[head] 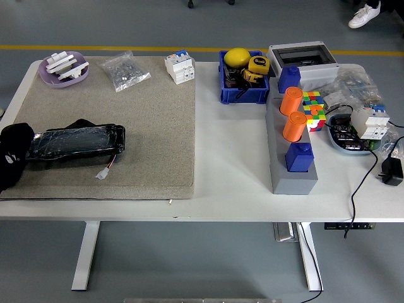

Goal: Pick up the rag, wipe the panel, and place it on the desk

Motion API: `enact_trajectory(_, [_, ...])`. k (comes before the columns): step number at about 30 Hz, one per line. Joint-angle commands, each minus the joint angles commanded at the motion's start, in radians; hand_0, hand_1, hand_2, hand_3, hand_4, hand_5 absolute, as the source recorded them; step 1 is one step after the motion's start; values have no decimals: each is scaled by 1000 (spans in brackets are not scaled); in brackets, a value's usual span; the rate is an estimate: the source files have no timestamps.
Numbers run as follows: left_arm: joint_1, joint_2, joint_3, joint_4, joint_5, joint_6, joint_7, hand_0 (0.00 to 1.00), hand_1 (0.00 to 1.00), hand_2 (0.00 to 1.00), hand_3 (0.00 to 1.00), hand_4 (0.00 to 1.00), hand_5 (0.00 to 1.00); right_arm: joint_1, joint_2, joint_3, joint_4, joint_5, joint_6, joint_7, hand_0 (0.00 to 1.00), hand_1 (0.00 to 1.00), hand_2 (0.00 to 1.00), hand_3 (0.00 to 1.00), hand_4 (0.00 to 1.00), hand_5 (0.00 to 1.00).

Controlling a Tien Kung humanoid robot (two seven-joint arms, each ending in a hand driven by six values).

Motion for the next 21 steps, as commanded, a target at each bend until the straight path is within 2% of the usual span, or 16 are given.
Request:
enact_trajectory(2, [0,2,-2,-2,2,-2,0,340,669,718,679,883,291,0,0,0,0,1,0,0,686,645,700,666,998,486])
enact_trajectory(3, [1,4,-5,-7,5,-6,3,347,670,723,733,924,375,0,-1,-1,0,0,0,0,684,646,700,666,998,486])
enact_trajectory(13, [21,19,-45,-51,27,-29,8,341,664,724,756,933,388,-5,-2,-5,-1,2,1,0,687,646,700,665,998,487])
enact_trajectory(20, [59,37,-103,-109,34,-39,-9,336,643,718,749,941,390,-8,-2,-5,-3,2,1,-1,687,645,700,664,998,483])
enact_trajectory(21, [65,37,-115,-118,33,-38,-12,331,620,706,709,924,392,-8,-2,-5,-3,2,0,-1,687,645,700,662,998,482])
